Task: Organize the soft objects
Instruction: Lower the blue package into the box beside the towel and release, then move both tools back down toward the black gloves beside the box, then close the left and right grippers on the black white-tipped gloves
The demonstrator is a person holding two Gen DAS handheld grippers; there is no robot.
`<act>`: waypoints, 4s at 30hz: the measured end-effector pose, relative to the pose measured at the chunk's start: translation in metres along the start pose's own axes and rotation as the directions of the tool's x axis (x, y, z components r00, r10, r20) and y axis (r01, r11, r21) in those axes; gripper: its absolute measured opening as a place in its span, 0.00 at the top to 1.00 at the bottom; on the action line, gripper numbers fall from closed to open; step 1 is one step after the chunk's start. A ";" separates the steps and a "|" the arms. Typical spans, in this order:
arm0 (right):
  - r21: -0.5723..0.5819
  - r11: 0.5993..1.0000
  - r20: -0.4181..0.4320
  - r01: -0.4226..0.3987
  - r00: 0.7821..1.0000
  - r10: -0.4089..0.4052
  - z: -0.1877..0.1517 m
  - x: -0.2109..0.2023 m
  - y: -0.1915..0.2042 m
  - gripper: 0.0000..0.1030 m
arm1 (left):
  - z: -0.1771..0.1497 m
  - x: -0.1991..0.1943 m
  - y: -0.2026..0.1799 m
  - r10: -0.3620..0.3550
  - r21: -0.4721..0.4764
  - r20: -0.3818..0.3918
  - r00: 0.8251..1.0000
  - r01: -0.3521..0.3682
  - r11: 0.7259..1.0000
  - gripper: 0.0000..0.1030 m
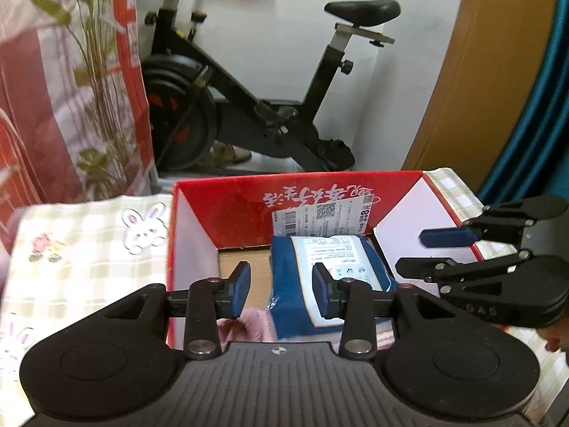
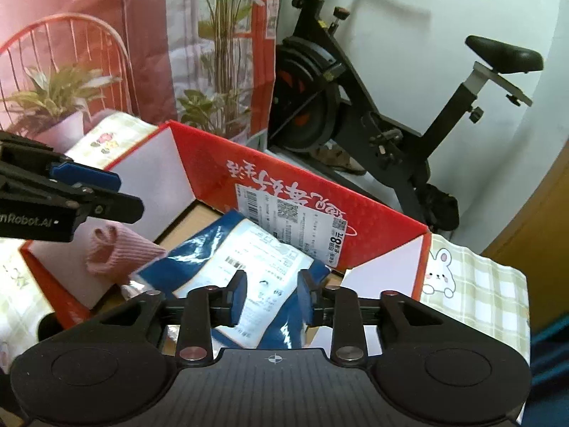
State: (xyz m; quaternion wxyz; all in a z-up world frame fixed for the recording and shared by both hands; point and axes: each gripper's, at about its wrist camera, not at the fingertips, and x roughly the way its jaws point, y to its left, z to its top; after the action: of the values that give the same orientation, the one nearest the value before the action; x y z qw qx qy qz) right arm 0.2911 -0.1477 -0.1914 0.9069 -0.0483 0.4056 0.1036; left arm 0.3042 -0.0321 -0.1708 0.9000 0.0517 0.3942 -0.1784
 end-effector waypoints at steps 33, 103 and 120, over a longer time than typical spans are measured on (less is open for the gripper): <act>0.158 0.983 0.301 -0.097 0.952 0.046 -0.123 -0.135 0.053 0.00 | -0.127 -0.142 0.000 0.137 -0.019 0.229 0.964 -0.137 0.990 0.00; 0.236 0.942 0.179 -0.238 0.964 0.199 -0.213 -0.060 0.097 0.37 | -0.238 -0.092 0.024 -0.003 -0.246 0.083 0.997 0.023 0.969 0.82; 0.295 0.892 0.214 -0.342 0.933 0.287 -0.206 -0.044 0.093 0.86 | -0.238 -0.093 0.023 -0.007 -0.249 0.093 0.996 0.030 0.968 0.83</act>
State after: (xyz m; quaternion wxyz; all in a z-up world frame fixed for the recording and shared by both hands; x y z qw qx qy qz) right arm 0.0919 -0.0991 -0.2961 0.9036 0.1785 0.3431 0.1843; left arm 0.0898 0.0711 -0.2673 0.9147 -0.0742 0.3726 -0.1379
